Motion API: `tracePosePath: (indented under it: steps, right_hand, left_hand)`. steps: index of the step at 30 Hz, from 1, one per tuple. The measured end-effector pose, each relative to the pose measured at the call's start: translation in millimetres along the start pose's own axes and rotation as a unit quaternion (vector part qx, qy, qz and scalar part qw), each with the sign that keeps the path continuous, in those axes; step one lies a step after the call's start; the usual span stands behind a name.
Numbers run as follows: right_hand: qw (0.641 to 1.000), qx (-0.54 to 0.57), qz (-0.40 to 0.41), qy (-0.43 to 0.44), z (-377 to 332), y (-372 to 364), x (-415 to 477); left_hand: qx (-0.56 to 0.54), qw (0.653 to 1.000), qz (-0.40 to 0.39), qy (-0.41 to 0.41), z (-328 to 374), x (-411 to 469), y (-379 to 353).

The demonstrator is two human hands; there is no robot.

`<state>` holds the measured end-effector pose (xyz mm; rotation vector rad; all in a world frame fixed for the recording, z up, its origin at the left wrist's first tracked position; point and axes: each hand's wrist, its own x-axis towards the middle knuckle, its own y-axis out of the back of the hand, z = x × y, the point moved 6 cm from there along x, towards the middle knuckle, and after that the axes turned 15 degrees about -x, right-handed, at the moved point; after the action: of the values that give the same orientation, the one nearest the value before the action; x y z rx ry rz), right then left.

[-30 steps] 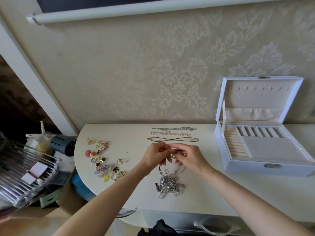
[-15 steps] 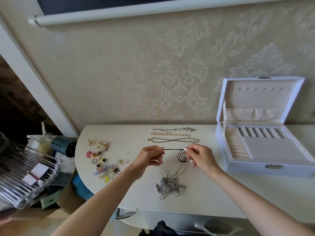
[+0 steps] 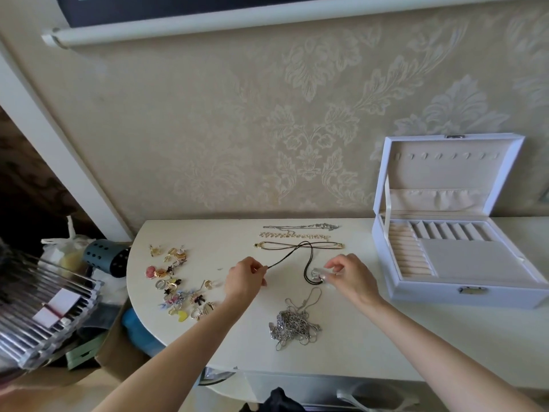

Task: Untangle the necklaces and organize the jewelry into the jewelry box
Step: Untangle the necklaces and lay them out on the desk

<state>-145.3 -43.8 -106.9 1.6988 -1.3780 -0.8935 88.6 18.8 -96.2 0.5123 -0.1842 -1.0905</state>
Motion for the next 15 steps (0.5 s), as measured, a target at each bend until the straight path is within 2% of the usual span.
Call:
tracePosePath:
  steps: [2,5,8,11,15]
  right_hand:
    - [0.997,-0.065,-0.026,0.010,-1.2,-7.1,-1.1]
    - [0.997,-0.074,-0.007,0.017,-3.4,-7.2,-0.9]
    - [0.996,0.092,0.009,0.015,-5.5,-0.5,2.2]
    - [0.963,0.267,-0.011,0.021,-17.7,11.5,0.6]
    - [0.947,0.313,-0.036,0.059,-36.8,18.1,1.4]
  left_hand:
    - [0.100,0.995,-0.021,-0.001,-1.9,-0.8,-4.6]
    - [0.144,0.988,-0.061,-0.009,-2.4,-3.3,-14.1]
    - [0.172,0.979,-0.102,-0.029,-1.3,-4.1,-19.9]
    - [0.187,0.969,-0.109,-0.121,8.9,-2.6,-23.1]
    - [0.028,0.958,-0.055,-0.281,52.7,-16.2,-19.9]
